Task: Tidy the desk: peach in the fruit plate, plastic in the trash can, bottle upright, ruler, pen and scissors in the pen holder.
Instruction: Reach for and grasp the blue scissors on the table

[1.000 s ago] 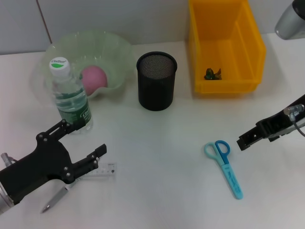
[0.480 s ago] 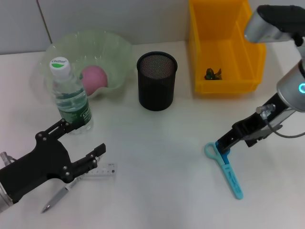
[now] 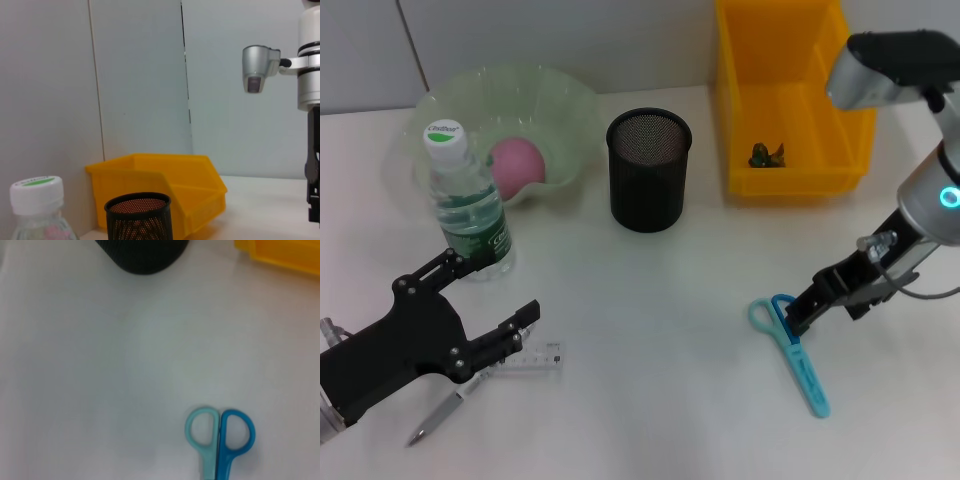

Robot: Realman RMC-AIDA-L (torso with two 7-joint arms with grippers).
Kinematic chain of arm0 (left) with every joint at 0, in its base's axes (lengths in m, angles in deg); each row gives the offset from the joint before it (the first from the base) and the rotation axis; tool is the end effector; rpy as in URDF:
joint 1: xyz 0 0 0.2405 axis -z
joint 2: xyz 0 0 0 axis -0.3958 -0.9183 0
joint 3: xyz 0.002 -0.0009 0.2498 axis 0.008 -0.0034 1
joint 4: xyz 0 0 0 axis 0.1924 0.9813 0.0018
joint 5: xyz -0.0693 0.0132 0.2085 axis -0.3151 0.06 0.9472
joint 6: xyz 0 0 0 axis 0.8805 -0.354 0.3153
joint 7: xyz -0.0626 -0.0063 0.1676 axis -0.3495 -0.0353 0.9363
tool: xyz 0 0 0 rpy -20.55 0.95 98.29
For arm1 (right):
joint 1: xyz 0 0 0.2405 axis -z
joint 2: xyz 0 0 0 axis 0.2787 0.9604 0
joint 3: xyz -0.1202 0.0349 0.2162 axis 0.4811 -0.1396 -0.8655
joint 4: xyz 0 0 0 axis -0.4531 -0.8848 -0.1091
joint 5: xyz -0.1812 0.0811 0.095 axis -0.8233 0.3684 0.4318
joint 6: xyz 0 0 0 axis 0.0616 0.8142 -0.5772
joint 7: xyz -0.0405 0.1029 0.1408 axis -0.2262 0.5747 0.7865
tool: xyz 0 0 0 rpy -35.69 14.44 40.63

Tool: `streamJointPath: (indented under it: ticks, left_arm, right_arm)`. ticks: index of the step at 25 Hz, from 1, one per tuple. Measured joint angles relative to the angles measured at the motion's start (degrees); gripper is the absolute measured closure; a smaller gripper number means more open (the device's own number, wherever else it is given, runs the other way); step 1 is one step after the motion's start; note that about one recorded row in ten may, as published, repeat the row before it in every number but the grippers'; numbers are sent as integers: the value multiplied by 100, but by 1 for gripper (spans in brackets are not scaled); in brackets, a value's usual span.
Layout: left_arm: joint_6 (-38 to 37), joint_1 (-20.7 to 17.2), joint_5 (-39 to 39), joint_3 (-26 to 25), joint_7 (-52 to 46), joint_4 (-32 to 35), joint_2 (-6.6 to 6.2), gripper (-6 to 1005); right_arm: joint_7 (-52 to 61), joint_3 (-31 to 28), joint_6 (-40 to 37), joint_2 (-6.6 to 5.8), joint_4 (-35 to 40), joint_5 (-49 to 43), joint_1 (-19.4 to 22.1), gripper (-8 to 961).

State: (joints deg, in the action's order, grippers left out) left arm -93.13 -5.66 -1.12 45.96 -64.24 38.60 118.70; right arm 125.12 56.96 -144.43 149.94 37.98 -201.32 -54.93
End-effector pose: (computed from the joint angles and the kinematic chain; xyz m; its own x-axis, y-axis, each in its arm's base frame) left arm -0.2837 0.2846 -0.0545 0.7698 -0.0444 0.6368 0.3191 -0.8373 -0.4441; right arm 0.2063 0.3530 -0.0085 0.2821 -0.9511 0.1258 -0.8238 -0.3073 -0.4763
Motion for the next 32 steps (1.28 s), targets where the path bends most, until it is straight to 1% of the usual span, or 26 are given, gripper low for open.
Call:
streamJointPath:
  ticks: [5, 8, 9, 12, 19, 24, 32]
  left_arm:
    - [-2, 0, 0, 0, 0, 4, 0, 213]
    - [-5, 0, 0, 0, 14, 3, 1, 213]
    - [-5, -1, 0, 0, 19, 7, 1, 213]
    - [-13, -15, 0, -3, 12, 21, 1, 213]
    - [-53, -38, 0, -25, 5, 32, 1, 214]
    - [-53, -26, 0, -15, 8, 17, 1, 214]
    - [-53, -18, 0, 0, -3, 32, 1, 214]
  right_arm:
    - [0, 186, 89, 0, -142, -4, -42, 143]
    - [-1, 201, 136, 0, -249, -6, -80, 145]
    - [-1, 201, 202, 0, -408, -8, -124, 146]
    - [0, 201, 296, 0, -582, -9, -184, 148]
    - [-1, 258, 416, 0, -863, -9, -320, 153]
    - [-2, 269, 518, 0, -1014, -11, -335, 157]
    - [-11, 270, 545, 0, -1023, -23, -336, 162]
